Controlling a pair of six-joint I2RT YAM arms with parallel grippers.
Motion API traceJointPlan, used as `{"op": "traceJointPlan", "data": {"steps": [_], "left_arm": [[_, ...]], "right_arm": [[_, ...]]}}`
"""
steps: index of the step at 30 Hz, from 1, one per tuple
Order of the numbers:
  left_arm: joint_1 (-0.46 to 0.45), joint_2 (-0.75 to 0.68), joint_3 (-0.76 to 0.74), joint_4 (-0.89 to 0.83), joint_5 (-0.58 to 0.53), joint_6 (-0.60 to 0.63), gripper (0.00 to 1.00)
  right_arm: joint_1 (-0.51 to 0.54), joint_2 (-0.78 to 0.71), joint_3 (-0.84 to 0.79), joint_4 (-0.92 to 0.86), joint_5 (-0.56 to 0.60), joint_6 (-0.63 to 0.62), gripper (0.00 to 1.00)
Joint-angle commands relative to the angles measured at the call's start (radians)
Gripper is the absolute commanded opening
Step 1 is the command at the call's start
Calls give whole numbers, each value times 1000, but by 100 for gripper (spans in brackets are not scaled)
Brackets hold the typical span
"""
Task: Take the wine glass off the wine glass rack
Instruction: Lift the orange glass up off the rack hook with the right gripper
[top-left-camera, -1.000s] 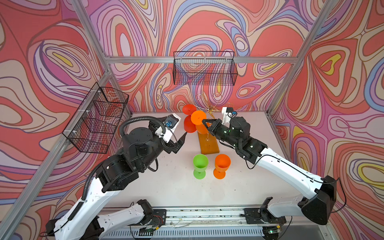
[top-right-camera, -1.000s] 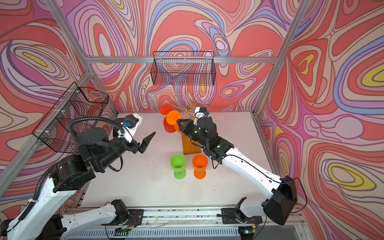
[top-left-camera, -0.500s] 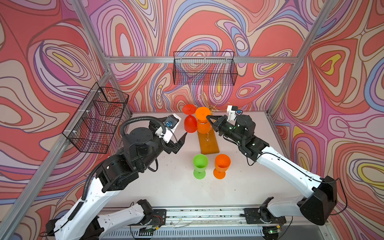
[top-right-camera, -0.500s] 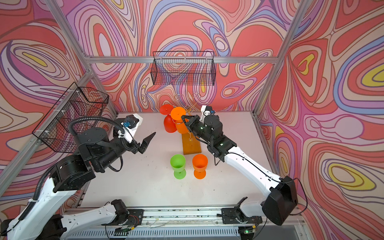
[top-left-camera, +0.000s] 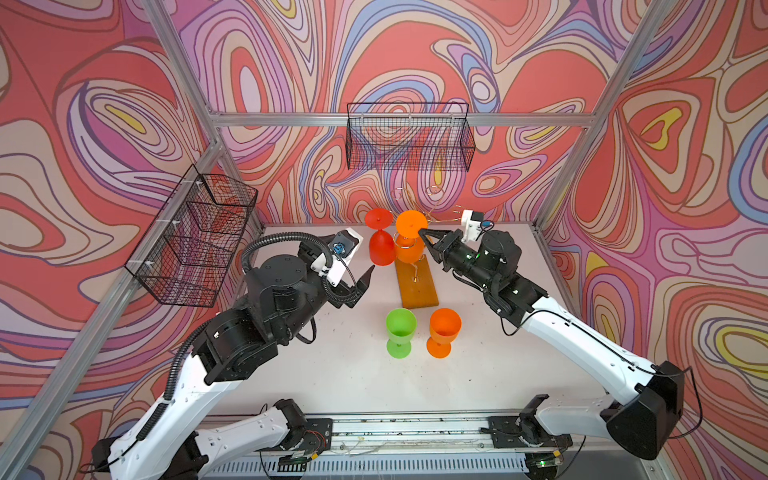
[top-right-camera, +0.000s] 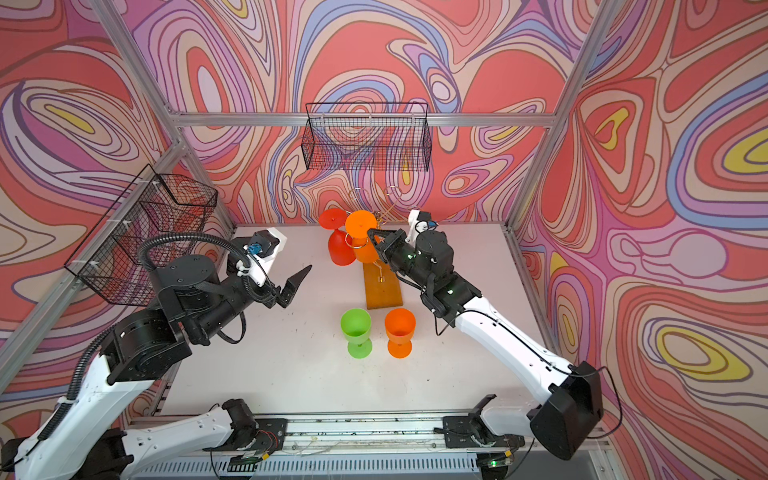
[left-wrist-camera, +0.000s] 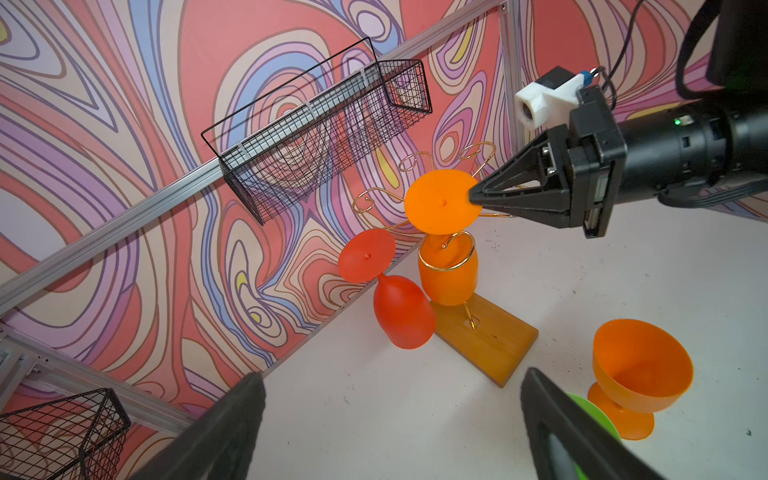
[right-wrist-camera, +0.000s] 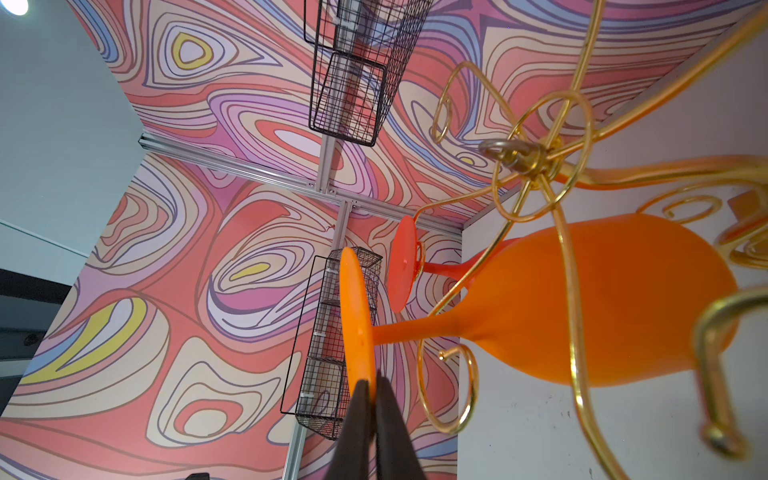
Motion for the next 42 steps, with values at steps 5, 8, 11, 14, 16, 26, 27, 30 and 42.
{"op": "traceJointPlan", "data": {"steps": [5, 8, 11, 14, 16, 26, 27, 30, 42], "left_arm": [[8, 11, 13, -13, 12, 9, 95], [8, 16, 11, -9, 18, 9, 95], [10, 21, 10, -4, 22, 9, 95], [10, 21, 6, 0, 23, 9, 95], [10, 20, 4, 3, 25, 7, 95], [14, 22, 4, 3, 31, 8, 95], [15, 24, 4, 3, 31, 8, 95], [16, 27, 7, 7, 32, 10, 95], [18, 53, 16, 20, 49, 10, 95]], "right_arm": [[-9, -64, -6, -31, 36, -22, 0], [-10, -75, -8, -30, 24, -8, 0], [-10, -86, -5, -37, 20, -5, 0], [-12, -90, -4, -51, 17, -3, 0], [-12, -87, -12, -47, 12, 8, 0], [-12, -109, -22, -102, 11, 23, 0], [-12, -113, -22, -109, 10, 23, 0], [-11, -127, -29, -119, 12, 24, 0], [-12, -162, -12, -212, -47, 36, 0]]}}
